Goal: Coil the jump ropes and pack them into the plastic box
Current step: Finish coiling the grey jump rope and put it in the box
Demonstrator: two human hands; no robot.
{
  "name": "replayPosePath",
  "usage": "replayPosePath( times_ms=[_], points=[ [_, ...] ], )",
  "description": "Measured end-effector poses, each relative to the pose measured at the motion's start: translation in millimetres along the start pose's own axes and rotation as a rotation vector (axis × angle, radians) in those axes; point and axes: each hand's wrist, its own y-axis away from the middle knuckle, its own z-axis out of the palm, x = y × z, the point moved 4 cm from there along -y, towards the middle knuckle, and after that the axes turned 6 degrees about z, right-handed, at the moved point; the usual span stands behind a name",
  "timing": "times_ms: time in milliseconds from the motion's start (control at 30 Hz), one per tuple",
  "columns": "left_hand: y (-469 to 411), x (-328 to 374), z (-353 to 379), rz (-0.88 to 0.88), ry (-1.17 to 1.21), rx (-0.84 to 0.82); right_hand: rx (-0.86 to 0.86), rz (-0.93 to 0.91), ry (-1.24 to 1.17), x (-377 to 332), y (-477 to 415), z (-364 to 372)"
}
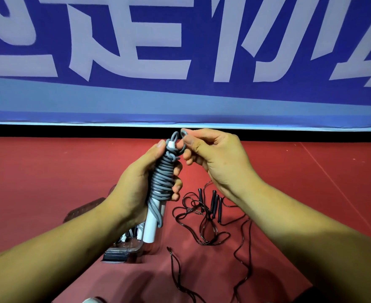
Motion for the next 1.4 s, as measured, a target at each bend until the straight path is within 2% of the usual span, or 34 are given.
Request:
replayPosePath(
  times_ms=[167,267,467,633,767,867,967,1033,1133,1267,1400],
  points=[
    [0.2,0.8,-2.7,0.061,-0.1,0.09,0.006,-0.089,0.313,-5.0,-1.7,1.1],
    [0.7,3.9,-2.6,0.145,-0.217,0.131,0.028,-0.102,0.401,-6.6,-3.3,-0.2],
    [1.6,7.7,2.4,0.177,-0.351,0.115,-0.029,-0.041,0.464,-10.1,-7.0,-7.8],
    [4.1,4.2,4.3,0.143,-0.401,0.095,-0.038,0.11,0.394,-2.9,-7.9,-16.5],
    [1.0,2.6,3.4,0.104,-0.384,0.064,-0.006,0.159,0.314,3.0,-8.5,-18.0],
    [-2.5,1.4,1.0,0.081,-0.339,0.043,0.003,0.101,0.332,3.3,-7.7,-15.7],
    [-4.8,-1.9,-1.2,0.074,-0.308,0.057,0.044,-0.062,0.607,-0.8,-6.0,-10.5],
    [-6.4,-5.7,-3.1,0.052,-0.224,0.071,0.092,-0.112,0.662,1.0,-5.5,-9.3],
    [-8.6,-8.0,-6.8,-0.001,-0.127,0.053,0.108,-0.109,0.612,4.6,-4.1,-9.9],
    [-6.0,-5.5,-8.7,-0.02,-0.156,0.013,0.019,-0.035,0.386,6.4,-4.8,-10.5],
    [-4.8,-5.4,-13.1,-0.044,-0.315,0.002,-0.087,0.175,0.197,18.0,-7.5,-11.5]
  ],
)
